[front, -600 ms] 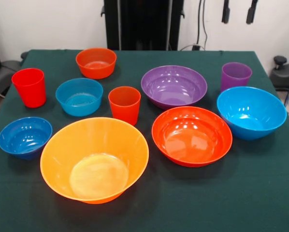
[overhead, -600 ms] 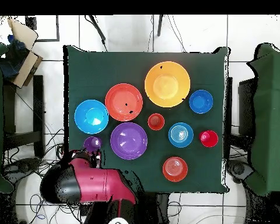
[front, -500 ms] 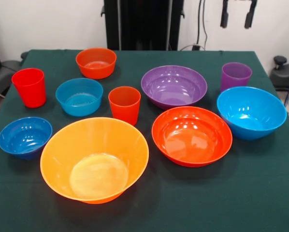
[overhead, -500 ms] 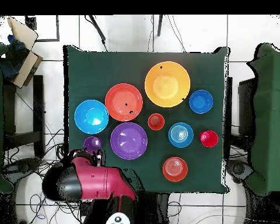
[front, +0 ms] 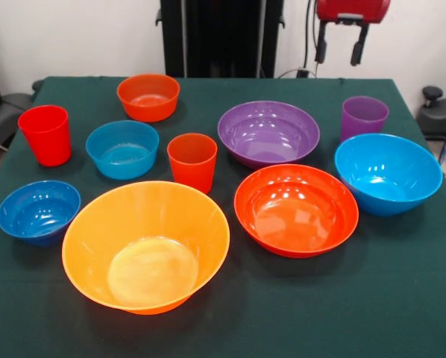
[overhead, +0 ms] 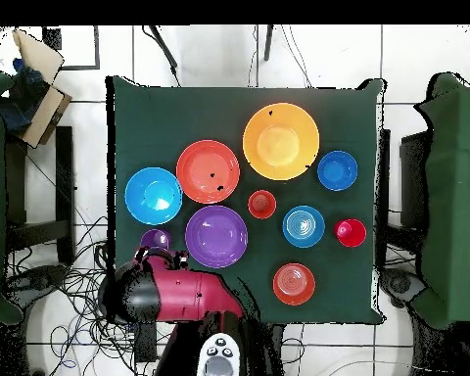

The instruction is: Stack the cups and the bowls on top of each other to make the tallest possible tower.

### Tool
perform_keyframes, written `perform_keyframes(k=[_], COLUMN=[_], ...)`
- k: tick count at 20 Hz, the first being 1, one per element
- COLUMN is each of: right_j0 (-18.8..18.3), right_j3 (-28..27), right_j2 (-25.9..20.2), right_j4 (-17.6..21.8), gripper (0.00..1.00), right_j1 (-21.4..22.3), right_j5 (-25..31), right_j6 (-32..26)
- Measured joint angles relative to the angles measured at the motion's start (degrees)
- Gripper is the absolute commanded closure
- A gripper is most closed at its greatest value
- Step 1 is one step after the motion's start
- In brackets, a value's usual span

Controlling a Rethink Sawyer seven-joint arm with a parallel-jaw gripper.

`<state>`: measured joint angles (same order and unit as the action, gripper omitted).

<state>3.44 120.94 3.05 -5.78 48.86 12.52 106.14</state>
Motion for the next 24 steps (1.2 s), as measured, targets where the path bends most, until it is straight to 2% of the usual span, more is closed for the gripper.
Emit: perform_keyframes(k=[7,15,24], right_j0=[-0.4,-3.2,-4.4], right_j3=[-1.1,-2.7,-4.7], right_j2=[0.1,-1.3,-1.8], right_j4=[0.0,0.0,1.0], gripper=[0.0,0.0,0.0], right_j1=[-2.6,-5.2,-6.4], right_j5=[-0.5,-1.3,-1.3], right_j6=[0.0,0.0,0.0])
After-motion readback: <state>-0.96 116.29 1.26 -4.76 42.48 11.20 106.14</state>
